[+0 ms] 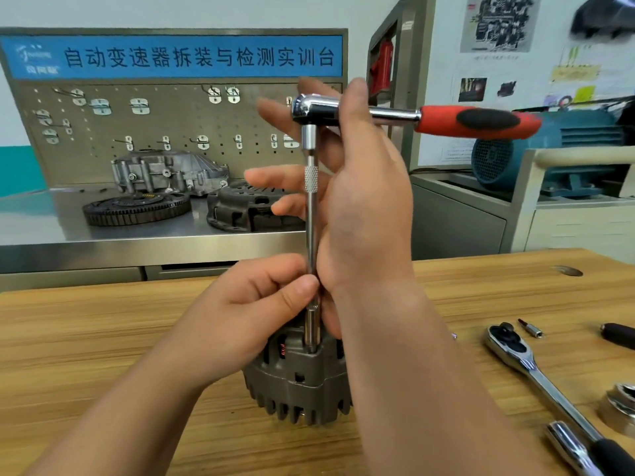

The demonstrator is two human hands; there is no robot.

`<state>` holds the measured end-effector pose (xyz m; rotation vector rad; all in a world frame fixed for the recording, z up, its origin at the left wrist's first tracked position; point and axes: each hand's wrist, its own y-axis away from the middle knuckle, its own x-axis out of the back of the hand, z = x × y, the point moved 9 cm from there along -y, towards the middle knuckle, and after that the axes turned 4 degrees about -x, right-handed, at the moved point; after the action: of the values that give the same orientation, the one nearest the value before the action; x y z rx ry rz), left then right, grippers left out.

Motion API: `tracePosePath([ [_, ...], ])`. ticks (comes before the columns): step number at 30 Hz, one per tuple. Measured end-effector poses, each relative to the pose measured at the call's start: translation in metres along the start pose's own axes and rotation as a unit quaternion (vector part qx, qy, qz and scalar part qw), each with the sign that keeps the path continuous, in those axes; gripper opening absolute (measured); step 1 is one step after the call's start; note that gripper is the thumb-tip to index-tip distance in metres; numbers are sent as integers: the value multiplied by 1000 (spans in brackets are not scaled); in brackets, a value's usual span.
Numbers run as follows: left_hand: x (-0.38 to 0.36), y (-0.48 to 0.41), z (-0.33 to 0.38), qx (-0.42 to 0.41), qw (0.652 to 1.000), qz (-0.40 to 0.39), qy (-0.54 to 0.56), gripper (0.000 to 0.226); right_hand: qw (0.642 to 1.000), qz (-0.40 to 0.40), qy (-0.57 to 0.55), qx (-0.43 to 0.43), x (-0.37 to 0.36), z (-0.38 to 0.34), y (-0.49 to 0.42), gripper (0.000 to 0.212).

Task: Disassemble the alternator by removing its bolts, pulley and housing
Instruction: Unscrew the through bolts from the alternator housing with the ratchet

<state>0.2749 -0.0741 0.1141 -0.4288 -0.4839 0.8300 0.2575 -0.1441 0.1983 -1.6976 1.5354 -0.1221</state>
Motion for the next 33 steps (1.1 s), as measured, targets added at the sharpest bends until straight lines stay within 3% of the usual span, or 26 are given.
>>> tracePosePath([
  [6,-2,0,0,1,1000,16,15,17,987,-20,79,137,-10,-25,6,31],
  [13,-4,0,5,-2,1000,6,19,22,999,-41,-7,29,-10,-9,1,35],
  [18,-4,1,7,-5,1000,-3,22,51,996,-69,-27,-52,-12,6,0,40],
  [22,-3,0,5,-7,1000,4,9,31,997,-59,39,14,-13,-5,2,30],
  [26,-2,-1,3,-4,1000,17,-11,30,991,-53,79,91,-15,-19,4,30],
  [33,-4,0,6,-6,1000,16,15,30,999,-46,-9,9,-11,-5,3,30],
])
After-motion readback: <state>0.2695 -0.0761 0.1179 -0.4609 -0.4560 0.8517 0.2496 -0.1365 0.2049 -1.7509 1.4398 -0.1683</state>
